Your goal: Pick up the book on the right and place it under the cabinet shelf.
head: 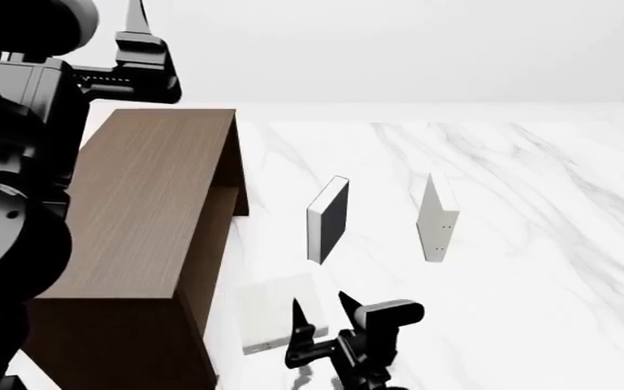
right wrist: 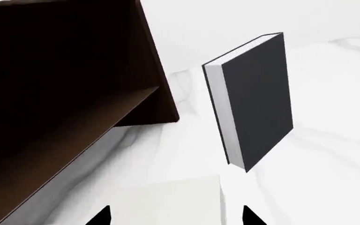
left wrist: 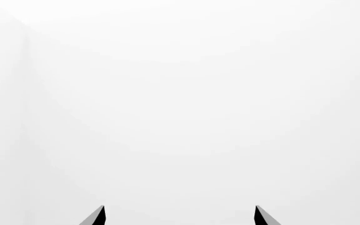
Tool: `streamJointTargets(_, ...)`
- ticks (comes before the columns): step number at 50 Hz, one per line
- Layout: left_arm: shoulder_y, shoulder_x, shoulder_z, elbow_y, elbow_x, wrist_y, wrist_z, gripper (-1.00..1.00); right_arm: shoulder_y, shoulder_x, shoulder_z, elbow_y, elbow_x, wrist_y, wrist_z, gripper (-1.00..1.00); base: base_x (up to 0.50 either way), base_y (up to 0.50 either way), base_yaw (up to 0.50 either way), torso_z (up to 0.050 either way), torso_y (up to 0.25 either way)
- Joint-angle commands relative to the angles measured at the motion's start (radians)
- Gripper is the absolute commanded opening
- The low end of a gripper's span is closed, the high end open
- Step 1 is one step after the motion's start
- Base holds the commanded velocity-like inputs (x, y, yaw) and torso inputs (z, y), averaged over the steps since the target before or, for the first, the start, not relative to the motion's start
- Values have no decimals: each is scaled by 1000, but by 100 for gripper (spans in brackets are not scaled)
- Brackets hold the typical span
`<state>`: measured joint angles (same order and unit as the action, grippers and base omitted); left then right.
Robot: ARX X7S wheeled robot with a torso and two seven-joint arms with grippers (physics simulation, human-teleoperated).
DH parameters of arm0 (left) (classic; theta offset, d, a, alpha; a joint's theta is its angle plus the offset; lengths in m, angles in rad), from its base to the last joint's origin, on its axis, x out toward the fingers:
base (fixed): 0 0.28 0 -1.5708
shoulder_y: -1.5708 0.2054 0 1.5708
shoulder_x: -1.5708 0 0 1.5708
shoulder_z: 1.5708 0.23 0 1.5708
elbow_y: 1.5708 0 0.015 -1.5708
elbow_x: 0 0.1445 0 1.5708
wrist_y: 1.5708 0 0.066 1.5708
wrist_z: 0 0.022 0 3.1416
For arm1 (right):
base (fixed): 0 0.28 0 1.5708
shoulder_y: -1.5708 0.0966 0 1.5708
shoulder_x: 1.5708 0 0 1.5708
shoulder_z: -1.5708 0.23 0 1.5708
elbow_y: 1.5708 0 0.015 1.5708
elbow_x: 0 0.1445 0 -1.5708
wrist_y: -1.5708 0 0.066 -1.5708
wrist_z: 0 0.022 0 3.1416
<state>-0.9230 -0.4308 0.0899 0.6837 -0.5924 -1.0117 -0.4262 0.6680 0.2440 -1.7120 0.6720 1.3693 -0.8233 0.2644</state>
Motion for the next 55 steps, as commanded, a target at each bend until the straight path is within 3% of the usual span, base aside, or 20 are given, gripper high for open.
streamJointTargets(1, -16, -6, -9, 15, -11, -13, -9, 100, 82, 145, -54, -271, -139, -2, 159, 100, 0, 0, 0, 0, 0)
streamJointTargets(10, -65, -5, -6, 38, -30, -52, -22, 100, 177, 279, -82, -487, -264, 49, 324, 100, 0, 0, 0, 0, 0)
streamJointTargets(21, -128, 5, 8, 56, -56, -99, -33, 100, 228, 366, -83, -534, -341, 106, 450, 100, 0, 0, 0, 0, 0)
streamJointTargets(42, -148, -6, 1, 78, -86, -129, -41, 100, 214, 383, -62, -453, -359, 151, 539, 100, 0, 0, 0, 0, 0)
streamJointTargets(55, -147, -5, -16, 79, -99, -129, -50, 100, 214, 388, -50, -456, -367, 152, 548, 100, 0, 0, 0, 0, -119)
